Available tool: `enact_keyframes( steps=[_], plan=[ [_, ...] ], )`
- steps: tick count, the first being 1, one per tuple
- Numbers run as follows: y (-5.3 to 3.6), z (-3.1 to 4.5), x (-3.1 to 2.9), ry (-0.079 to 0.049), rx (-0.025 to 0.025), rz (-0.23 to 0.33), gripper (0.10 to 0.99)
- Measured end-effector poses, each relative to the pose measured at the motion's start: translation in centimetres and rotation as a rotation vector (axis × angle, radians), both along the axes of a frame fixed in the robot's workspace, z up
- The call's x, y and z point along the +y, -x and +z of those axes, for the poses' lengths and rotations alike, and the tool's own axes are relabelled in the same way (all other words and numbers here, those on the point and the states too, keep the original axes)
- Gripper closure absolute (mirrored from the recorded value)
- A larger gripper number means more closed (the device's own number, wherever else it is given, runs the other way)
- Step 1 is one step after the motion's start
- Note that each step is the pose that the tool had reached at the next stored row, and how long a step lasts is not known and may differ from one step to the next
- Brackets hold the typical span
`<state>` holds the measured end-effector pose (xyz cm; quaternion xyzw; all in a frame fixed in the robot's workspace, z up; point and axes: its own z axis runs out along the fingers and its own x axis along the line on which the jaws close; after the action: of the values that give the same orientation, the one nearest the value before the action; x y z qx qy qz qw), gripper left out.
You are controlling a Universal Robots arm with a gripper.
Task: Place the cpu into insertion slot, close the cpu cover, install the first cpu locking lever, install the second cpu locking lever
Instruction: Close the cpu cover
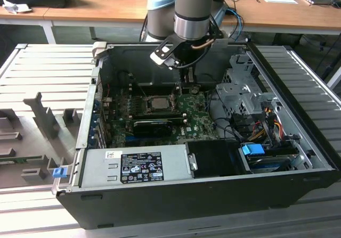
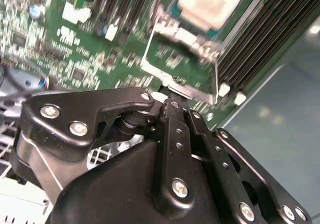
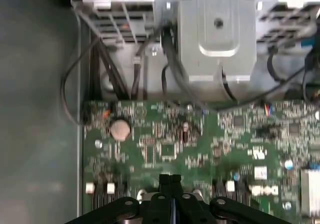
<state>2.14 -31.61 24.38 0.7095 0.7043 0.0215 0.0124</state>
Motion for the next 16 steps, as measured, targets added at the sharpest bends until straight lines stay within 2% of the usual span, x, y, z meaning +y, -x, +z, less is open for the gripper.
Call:
enact_keyframes(
  steps=[4, 6, 10, 12, 16],
  plan=[
    [1.78, -0.12, 0.01, 0.0, -0.0001, 0.0, 0.98],
    [3.05, -0.26, 0.0, 0.0, 0.0001, 0.0, 0.98],
    [3.21, -0.54, 0.0, 0.0, 0.0, 0.003, 0.98],
    [3.34, -0.98, 0.0, 0.0, 0.0001, 0.003, 0.98],
    [4.12, -1.52, -0.01, 0.0, 0.0001, 0.004, 0.98]
  ],
)
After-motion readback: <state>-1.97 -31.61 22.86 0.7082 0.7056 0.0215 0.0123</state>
